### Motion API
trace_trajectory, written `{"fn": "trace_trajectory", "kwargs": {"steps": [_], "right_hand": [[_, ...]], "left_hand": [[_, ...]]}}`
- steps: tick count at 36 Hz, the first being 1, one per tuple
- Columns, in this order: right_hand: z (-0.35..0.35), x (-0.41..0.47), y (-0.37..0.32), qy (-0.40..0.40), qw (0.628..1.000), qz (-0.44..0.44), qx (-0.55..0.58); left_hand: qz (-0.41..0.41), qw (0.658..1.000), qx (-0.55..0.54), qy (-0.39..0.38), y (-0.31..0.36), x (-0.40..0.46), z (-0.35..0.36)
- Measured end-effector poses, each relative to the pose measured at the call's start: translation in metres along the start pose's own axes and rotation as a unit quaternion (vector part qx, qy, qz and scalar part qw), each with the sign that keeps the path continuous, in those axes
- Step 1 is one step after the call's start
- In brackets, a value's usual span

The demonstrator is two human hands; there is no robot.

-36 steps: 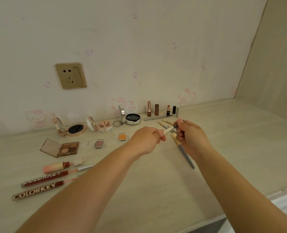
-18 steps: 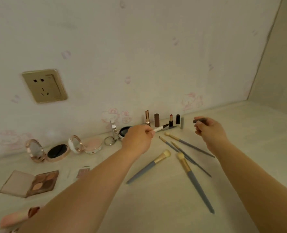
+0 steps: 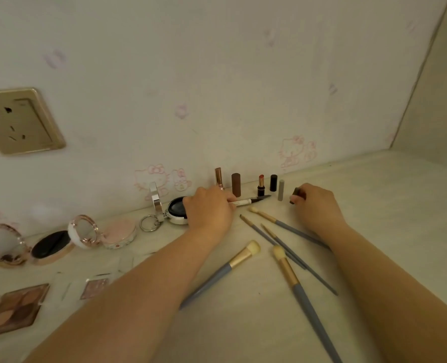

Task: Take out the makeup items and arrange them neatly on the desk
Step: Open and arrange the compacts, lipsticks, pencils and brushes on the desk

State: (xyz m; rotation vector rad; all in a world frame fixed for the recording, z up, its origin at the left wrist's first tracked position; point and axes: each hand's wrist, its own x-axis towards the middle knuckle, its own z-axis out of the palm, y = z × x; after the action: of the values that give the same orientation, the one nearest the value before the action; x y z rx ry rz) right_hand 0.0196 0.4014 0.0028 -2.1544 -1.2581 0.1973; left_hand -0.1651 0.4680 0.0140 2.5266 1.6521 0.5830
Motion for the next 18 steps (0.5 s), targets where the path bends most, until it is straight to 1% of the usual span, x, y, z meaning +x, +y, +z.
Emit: {"fn": "trace_trajectory", "kwargs": {"steps": [5, 9, 15, 18], "right_hand": [[0.001, -0.004, -0.004, -0.018, 0.997, -0.019, -0.072], [0.002, -0.006, -0.006, -0.017, 0.995, -0.029, -0.099], [0.0, -0.01, -0.006, -0.017, 0.995, -0.03, -0.093], [-0.004, -0.013, -0.005, -0.002, 0.999, -0.025, -0.041]], "left_hand": [[0.002, 1.0, 0.011, -0.014, 0.003, -0.002, 0.003], [0.003, 1.0, 0.005, -0.025, 0.003, -0.004, 0.005], [0.001, 0.999, -0.001, -0.033, 0.002, -0.003, 0.004], [0.008, 1.0, -0.005, -0.023, 0.002, -0.004, 0.002]]}}
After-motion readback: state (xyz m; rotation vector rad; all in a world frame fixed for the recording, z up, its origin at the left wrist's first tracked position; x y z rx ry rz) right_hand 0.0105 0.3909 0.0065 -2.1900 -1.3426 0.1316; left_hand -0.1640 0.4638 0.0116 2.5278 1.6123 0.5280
